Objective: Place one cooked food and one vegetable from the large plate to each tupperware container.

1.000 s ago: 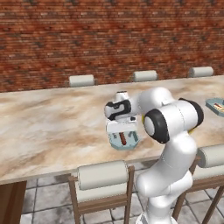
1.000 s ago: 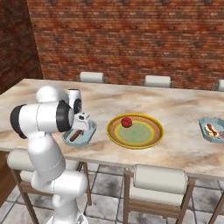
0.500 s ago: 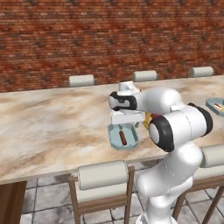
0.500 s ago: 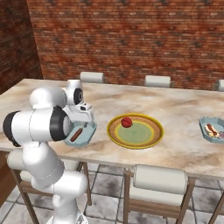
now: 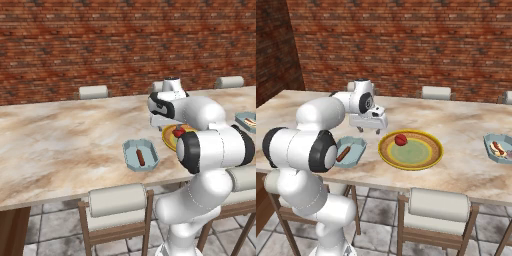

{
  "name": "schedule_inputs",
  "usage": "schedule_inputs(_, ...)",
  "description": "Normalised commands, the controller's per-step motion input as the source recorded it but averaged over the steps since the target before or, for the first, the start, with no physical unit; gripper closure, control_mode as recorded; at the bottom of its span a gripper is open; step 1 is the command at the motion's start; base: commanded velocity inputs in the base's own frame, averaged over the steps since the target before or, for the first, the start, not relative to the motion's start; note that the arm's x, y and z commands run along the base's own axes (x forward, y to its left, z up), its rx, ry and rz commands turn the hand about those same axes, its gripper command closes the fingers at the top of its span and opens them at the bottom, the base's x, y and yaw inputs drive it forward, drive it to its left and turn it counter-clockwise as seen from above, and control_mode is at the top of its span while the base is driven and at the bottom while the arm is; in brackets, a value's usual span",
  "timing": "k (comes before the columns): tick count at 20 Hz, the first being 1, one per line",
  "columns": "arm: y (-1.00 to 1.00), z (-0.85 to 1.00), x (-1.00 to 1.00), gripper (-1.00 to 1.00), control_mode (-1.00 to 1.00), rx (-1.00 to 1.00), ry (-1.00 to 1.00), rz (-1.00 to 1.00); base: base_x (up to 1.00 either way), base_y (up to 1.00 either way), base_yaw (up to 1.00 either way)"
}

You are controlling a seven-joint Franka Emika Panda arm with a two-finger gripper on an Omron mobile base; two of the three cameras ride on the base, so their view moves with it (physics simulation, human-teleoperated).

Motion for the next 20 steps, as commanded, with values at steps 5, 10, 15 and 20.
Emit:
schedule_inputs(5,-1.00,0.02,0.69,-1.00,-1.00,0.10,-0.03,-0.01,0.00,0.00,0.00)
schedule_inputs(10,-0.44,-0.11,0.32,-1.00,-1.00,0.01,-0.15,0.03,0.00,0.00,0.00)
schedule_inputs(15,-0.05,-0.02,0.10,-1.00,-1.00,-0.03,-0.13,0.15,0.00,0.00,0.00)
schedule_inputs(20,0.00,-0.42,0.07,-1.00,-1.00,-0.14,0.02,0.11,0.00,0.00,0.00)
